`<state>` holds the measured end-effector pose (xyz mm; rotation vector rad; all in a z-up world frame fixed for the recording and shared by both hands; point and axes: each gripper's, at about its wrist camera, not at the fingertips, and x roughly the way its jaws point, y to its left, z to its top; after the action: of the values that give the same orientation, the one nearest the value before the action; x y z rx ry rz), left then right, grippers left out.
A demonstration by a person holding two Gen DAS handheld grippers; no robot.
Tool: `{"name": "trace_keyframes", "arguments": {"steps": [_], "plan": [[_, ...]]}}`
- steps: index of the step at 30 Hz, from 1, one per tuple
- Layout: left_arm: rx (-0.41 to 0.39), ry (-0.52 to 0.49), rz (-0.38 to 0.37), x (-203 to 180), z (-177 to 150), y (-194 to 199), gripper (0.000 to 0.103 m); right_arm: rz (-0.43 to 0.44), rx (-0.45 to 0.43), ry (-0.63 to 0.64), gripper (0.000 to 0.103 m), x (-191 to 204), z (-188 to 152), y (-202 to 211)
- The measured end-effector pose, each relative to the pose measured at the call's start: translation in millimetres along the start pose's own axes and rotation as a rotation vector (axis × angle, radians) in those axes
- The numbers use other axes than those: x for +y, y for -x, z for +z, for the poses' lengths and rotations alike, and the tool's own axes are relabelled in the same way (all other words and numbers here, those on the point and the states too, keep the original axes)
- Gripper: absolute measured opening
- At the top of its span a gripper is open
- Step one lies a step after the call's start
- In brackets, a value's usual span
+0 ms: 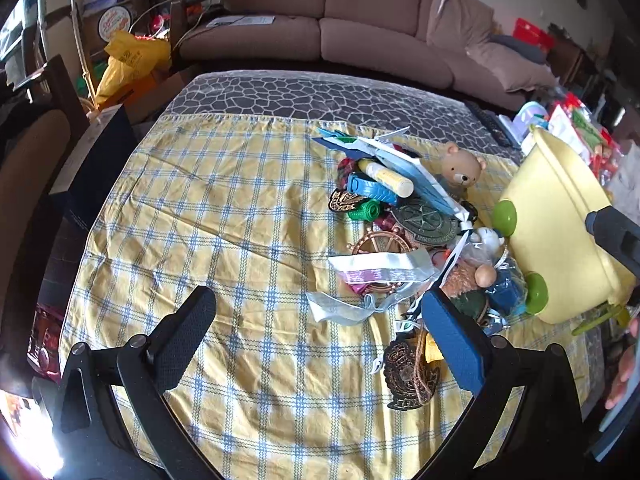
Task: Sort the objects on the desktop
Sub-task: 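Move both grippers toward the cluttered pile on the checked cloth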
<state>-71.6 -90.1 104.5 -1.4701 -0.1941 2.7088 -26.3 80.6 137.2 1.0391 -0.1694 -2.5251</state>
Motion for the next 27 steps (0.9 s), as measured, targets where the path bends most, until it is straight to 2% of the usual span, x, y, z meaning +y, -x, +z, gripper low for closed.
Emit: {"name": "trace_keyframes", "arguments": {"steps": [3, 5, 7, 11, 13, 15, 19, 22, 27], "plan": [[0.022, 0.03, -0.063, 6, 0, -7, 0.103, -0.001, 0.014, 0.024, 0.101, 7, -4, -8], [0.031, 0.025, -0.087, 6, 1, -9, 0.103, 0.0, 0.029, 0.031, 0.092, 6, -7, -14], [0.02, -0.001, -0.065, 4, 3, -9, 0.103, -0.003, 0.046, 0.027, 0.08, 3, -10, -20], [0.027, -0.024, -0.051, 8, 5, -15, 0.102, -0.026, 0.087, 0.036, 0.074, -2, -18, -32], [0.039, -0.021, -0.051, 14, 6, -20, 0.101, -0.037, 0.108, 0.045, 0.062, -4, -22, -38], [0.051, -0.024, -0.053, 18, 8, -26, 0.099, -0.05, 0.126, 0.055, 0.058, -6, -26, -43], [0.077, -0.015, -0.078, 25, 9, -38, 0.096, -0.073, 0.164, 0.075, 0.05, -9, -33, -54], [0.103, 0.008, -0.102, 26, 7, -45, 0.093, -0.101, 0.183, 0.102, 0.049, -10, -37, -60], [0.089, -0.007, -0.095, 18, 8, -41, 0.092, -0.133, 0.207, 0.111, 0.049, -16, -43, -71]]}}
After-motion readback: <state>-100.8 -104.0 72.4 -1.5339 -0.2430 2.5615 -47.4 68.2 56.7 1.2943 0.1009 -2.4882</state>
